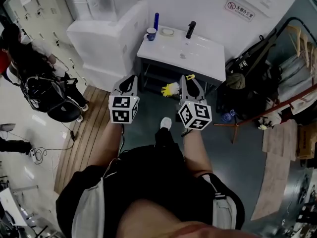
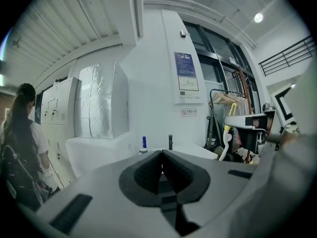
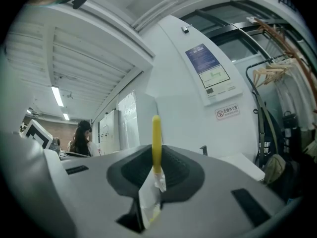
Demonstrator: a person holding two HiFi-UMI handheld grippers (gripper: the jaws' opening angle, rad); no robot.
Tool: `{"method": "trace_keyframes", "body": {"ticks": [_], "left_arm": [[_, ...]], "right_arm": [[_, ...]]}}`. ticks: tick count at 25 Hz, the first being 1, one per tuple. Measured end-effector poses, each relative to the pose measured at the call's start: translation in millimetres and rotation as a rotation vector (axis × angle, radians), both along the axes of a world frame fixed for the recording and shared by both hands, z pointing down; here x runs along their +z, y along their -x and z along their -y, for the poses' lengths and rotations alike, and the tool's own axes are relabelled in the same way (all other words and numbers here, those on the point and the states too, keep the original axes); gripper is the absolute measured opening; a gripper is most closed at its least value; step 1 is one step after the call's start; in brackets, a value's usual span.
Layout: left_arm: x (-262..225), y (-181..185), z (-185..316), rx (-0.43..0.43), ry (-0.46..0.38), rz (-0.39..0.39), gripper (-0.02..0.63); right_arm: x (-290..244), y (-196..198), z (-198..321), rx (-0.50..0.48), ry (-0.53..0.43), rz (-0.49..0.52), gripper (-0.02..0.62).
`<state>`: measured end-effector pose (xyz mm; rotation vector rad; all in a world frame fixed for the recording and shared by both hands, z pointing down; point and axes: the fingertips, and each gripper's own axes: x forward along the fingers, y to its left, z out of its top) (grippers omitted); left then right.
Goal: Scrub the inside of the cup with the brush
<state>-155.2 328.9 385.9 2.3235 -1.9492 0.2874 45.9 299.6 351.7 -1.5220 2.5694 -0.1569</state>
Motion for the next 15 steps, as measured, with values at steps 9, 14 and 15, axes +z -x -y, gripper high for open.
{"method": "trace_keyframes", "body": {"ticks": [9, 14, 15], "left_arm": [[3, 9, 109, -0.03, -0.017, 0.042, 0.014], [4, 6, 201, -0.048, -0.007, 0.092, 0.014], [2, 5, 220, -0.053, -0.005, 0.089, 0.014]], "right_arm": [[8, 7, 115, -0.027, -0.014, 0.001, 0.057], [0, 11, 206, -0.062, -0.02, -0.01, 0.057], [-3, 10, 224, -0.071, -0.022, -0.013, 0.057]]}}
